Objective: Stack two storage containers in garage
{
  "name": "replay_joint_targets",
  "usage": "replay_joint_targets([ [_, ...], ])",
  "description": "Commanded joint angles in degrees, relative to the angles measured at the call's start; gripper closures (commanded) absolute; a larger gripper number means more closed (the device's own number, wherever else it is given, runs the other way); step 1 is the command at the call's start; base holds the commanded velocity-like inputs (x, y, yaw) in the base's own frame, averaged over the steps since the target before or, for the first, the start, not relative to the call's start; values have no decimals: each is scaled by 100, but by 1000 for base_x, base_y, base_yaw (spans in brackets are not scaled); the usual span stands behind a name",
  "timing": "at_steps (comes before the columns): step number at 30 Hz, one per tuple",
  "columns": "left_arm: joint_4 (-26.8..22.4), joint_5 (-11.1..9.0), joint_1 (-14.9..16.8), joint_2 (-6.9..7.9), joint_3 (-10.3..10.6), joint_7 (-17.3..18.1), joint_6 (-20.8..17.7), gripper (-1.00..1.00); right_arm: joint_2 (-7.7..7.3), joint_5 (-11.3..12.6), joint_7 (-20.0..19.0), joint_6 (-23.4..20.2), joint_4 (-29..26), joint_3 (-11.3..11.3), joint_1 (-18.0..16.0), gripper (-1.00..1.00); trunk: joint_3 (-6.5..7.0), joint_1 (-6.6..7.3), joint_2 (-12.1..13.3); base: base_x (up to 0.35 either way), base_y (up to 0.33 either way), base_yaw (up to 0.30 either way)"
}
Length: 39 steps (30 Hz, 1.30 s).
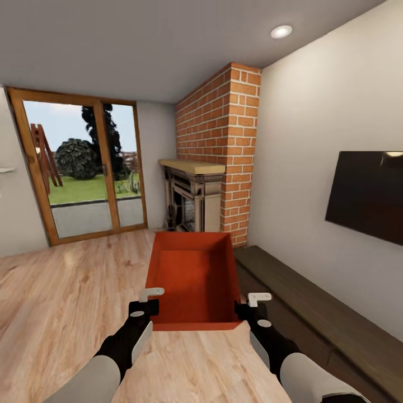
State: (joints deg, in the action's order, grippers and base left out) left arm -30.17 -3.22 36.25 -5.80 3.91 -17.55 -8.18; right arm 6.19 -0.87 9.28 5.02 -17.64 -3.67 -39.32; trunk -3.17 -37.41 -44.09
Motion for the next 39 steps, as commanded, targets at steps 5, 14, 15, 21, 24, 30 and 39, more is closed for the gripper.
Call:
replay_joint_targets([
  [5,-15,38,5,8,22,-73,-45,100,-4,-10,40,0,8,-22,-1,100,-10,-2,-9,0,0,300],
  [14,-23,36,5,8,22,-73,-45,100,13,-10,66,-26,11,-26,12,100,-10,-2,-9,0,0,163],
  [15,-23,34,5,8,22,-73,-46,100,15,-12,64,-28,13,-27,12,100,-10,-2,-9,0,0,5],
  [21,-17,40,8,15,16,-73,-46,100,79,-14,37,-20,6,-40,12,100,-10,-2,-9,0,0,1],
  [24,-15,34,5,62,14,-73,-46,100,78,-15,32,-12,3,-38,12,100,-10,-2,-9,0,0,0],
  [30,-15,32,5,78,13,-73,-46,100,83,-11,34,-18,4,-39,12,100,-10,-2,-9,0,0,0],
  [39,-15,32,7,79,13,-73,-46,100,76,-20,28,-10,2,-43,12,100,-10,-2,-9,0,0,0],
])
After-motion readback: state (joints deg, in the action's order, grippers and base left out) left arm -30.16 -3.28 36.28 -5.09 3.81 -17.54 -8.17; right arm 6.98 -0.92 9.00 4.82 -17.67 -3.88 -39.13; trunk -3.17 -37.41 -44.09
